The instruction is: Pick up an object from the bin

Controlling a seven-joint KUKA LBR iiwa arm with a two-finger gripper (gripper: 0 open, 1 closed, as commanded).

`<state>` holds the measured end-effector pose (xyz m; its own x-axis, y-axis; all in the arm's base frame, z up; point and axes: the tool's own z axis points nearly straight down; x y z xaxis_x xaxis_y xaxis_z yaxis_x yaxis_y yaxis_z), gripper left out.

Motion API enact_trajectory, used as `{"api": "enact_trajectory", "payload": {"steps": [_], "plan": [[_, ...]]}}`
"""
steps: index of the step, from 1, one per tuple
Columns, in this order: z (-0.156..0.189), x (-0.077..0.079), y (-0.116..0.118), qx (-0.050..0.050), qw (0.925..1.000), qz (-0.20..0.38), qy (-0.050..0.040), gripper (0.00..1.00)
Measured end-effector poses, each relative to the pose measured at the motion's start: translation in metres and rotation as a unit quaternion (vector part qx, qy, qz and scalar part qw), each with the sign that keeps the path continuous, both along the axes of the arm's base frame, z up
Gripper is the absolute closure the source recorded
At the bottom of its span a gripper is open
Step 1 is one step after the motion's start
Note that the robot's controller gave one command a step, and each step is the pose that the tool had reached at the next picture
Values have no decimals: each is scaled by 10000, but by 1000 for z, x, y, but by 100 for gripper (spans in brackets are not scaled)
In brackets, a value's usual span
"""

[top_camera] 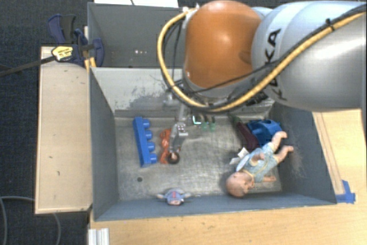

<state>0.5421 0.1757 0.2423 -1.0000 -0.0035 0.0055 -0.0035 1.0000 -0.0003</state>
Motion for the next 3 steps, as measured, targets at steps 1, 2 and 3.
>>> {"api": "enact_trajectory", "payload": {"steps": [1,2,3], "plan": [[5,2,-1,8,10000,-23,-40,0],[-41,17,0,18,9998,200,-82,0],[-104,-11,-4,11,9991,411,-51,0]]}}
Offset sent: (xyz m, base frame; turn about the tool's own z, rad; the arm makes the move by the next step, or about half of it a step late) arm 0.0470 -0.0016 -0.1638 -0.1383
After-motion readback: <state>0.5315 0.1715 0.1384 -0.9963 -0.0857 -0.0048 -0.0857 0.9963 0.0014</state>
